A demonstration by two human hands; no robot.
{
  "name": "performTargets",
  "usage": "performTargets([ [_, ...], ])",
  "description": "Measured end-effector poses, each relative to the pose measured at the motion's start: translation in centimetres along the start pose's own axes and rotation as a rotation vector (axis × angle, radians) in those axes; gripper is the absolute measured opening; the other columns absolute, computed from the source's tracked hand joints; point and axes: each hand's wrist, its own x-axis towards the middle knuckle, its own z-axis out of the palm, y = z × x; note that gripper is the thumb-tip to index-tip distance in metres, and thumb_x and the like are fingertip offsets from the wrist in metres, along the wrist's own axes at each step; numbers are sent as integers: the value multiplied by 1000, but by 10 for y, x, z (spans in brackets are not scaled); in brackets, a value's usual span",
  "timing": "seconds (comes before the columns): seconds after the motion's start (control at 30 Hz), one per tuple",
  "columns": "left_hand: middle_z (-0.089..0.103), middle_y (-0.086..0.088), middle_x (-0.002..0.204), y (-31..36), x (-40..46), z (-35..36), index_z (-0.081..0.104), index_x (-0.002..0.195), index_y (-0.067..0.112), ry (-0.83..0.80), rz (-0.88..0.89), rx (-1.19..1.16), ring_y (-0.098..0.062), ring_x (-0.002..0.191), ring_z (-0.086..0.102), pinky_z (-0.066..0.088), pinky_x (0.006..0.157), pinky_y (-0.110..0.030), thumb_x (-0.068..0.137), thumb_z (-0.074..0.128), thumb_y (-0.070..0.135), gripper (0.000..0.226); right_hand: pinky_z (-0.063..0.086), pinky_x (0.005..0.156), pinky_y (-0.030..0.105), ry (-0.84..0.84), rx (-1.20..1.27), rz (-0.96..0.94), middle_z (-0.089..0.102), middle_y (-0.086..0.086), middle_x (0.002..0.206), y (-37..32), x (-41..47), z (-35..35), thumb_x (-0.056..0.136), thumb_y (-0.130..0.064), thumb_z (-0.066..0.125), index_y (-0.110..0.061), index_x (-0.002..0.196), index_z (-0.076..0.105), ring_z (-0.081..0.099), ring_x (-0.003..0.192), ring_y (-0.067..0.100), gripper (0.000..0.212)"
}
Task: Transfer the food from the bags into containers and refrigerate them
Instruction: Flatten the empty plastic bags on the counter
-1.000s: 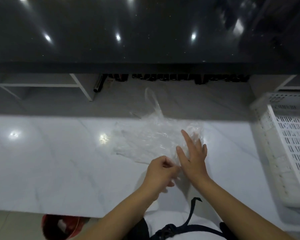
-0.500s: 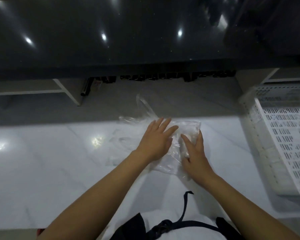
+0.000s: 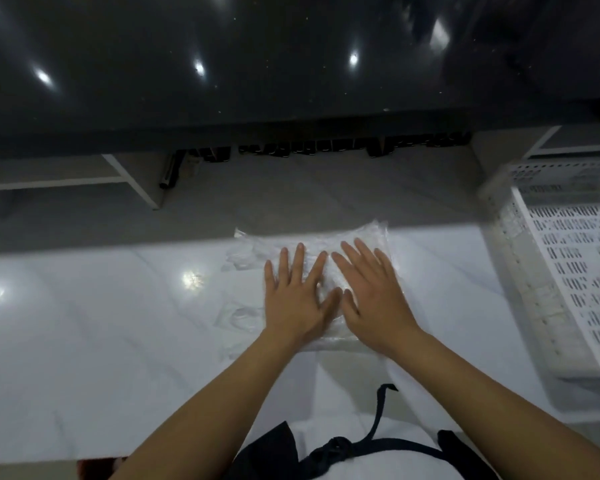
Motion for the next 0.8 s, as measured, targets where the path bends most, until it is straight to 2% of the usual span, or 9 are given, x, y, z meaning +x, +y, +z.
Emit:
performTargets([
  [0.07, -7, -2, 168, -5, -1, 2, -2, 158, 41, 9, 21, 5, -28, 154, -15, -4, 122, -55, 95, 10, 72, 70, -12, 122, 39, -159, -75, 61, -3, 1, 168, 5, 8, 13, 103, -39, 30, -24, 160, 10, -13, 153, 19, 62],
  [0.13, -4, 0, 168, -13, -3, 4, 1, 158, 42, 41, 16, -17, -26, 154, -12, -2, 123, -53, 98, 14, 68, 67, -11, 123, 45, -236, -166, 145, -14, -3, 167, 25, 6, 27, 101, -58, 14, -28, 159, -6, -21, 152, 19, 67],
  [0.33, -6, 2, 168, -42, -13, -4, 1, 158, 39, 59, -73, -70, -22, 154, -12, -4, 125, -48, 98, 13, 68, 69, -7, 122, 53, -229, -243, 183, -14, -6, 167, 57, -11, 34, 97, -71, 8, -32, 158, -7, -20, 152, 17, 74],
  [0.43, 15, -5, 166, -43, -12, -25, 28, 155, 31, 170, -155, -277, -27, 155, 2, 2, 125, -46, 100, 38, 56, 61, -8, 121, 53, -211, -245, 184, -13, -5, 167, 56, -11, 35, 97, -70, 8, -31, 158, -6, -21, 152, 17, 74],
  [0.5, 40, -9, 152, -36, -4, -47, 51, 140, 23, 361, -46, -264, -31, 145, 28, 21, 121, -47, 95, 60, 35, 48, -10, 121, 54, -207, -241, 182, -14, -5, 167, 56, -12, 35, 97, -70, 7, -31, 158, -7, -22, 151, 18, 74],
  [0.53, 47, -8, 146, -31, 3, -58, 56, 135, 22, 374, 36, -253, -30, 140, 36, 29, 118, -46, 91, 64, 27, 45, -10, 121, 54, -204, -243, 178, -14, -5, 167, 56, -13, 36, 97, -70, 7, -31, 158, -7, -22, 151, 18, 74],
  [0.6, 47, -6, 146, -20, 26, -76, 52, 139, 23, 153, 138, -297, -27, 138, 38, 33, 115, -42, 88, 68, 22, 52, -10, 121, 55, -200, -244, 180, -15, -4, 167, 56, -13, 36, 96, -71, 5, -31, 158, -7, -22, 152, 19, 75],
  [0.67, 36, -6, 156, -10, 54, -81, 36, 151, 24, -133, 146, -205, -29, 144, 30, 29, 116, -42, 84, 74, 27, 77, -9, 121, 55, -217, -243, 184, -16, -4, 166, 56, -12, 35, 96, -71, 5, -32, 158, -7, -22, 151, 19, 74],
  [0.8, 33, -9, 153, -5, 91, -83, 32, 153, 26, -348, 166, 10, -35, 139, 34, 36, 111, -45, 73, 85, 33, 96, 1, 122, 55, -115, -142, 206, -3, 1, 168, 49, -20, 28, 97, -62, 21, -37, 158, 8, -9, 154, 25, 67],
])
